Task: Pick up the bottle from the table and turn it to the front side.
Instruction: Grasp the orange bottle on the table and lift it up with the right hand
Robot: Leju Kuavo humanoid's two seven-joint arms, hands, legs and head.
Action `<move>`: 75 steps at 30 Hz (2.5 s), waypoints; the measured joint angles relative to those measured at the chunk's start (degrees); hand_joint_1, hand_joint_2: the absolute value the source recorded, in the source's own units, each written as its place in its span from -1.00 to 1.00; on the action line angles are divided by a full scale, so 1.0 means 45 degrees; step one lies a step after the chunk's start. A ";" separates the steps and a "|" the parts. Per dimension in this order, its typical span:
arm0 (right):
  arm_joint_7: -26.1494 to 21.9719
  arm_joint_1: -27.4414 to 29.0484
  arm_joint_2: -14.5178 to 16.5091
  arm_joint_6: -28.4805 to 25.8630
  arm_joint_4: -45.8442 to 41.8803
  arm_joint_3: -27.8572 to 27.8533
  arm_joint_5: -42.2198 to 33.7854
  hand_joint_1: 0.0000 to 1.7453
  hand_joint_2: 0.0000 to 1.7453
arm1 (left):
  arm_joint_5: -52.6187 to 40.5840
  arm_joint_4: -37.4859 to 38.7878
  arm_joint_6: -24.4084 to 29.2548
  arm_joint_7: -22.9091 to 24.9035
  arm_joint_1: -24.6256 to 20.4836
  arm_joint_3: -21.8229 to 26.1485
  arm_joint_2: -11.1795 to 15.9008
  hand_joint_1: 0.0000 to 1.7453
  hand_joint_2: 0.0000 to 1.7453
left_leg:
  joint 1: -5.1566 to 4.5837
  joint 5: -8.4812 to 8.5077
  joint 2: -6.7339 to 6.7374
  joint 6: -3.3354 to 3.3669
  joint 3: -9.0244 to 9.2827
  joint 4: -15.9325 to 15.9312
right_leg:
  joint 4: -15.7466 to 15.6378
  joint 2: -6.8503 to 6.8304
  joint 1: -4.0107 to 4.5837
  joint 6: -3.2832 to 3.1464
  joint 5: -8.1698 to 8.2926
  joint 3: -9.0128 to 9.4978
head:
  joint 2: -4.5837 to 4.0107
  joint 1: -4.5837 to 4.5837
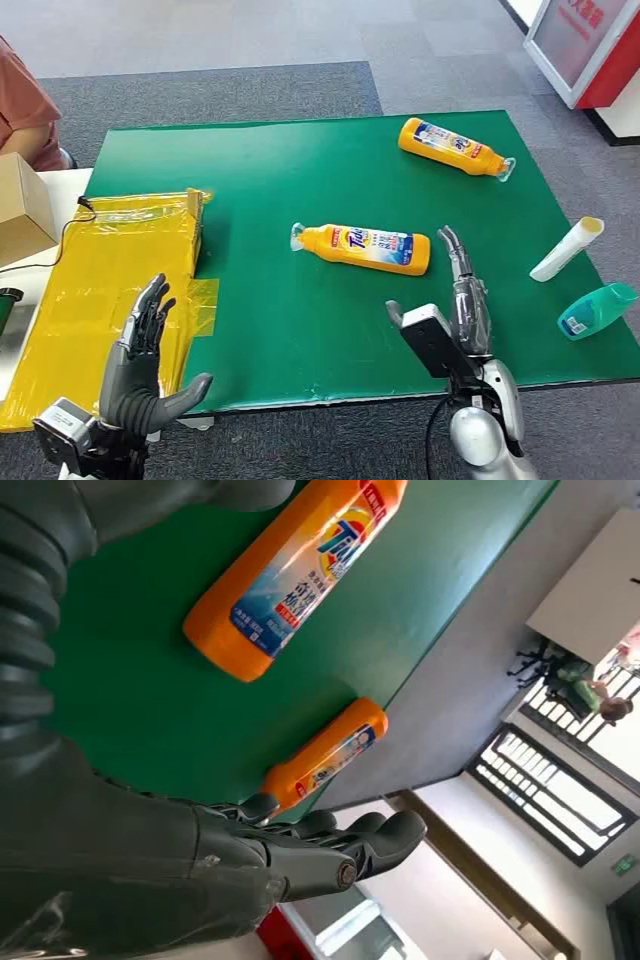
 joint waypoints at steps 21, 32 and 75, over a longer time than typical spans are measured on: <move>0.3431 -0.2098 -0.0538 0.1179 0.2718 0.0953 0.5718 -1.00 1.00 | -0.0416 0.0032 -0.1017 0.0305 -0.0811 -0.0214 -0.0313 -1.00 1.00 | -0.0001 0.0015 0.0000 0.0005 0.0001 0.0001 | 0.0000 0.0000 -0.0001 0.0006 0.0017 0.0003 | 0.0000 0.0001; 0.4059 -0.6023 -0.0624 0.2670 0.7623 0.1843 0.6772 -1.00 1.00 | -0.1369 0.1133 -0.1431 0.0833 -0.3487 -0.2227 -0.0301 -1.00 1.00 | -0.0003 0.0088 -0.0001 0.0019 -0.0005 0.0004 | 0.0001 -0.0001 -0.0004 0.0018 0.0085 0.0000 | 0.0000 0.0002; 0.4363 -1.0384 -0.0255 0.4985 1.5732 0.3776 0.8491 -1.00 1.00 | 0.0982 0.3041 -0.2918 0.0324 -0.5758 -0.3854 -0.0546 -1.00 1.00 | -0.0007 0.0110 -0.0002 0.0016 -0.0029 0.0010 | 0.0001 -0.0003 -0.0005 0.0017 0.0110 -0.0021 | 0.0000 0.0001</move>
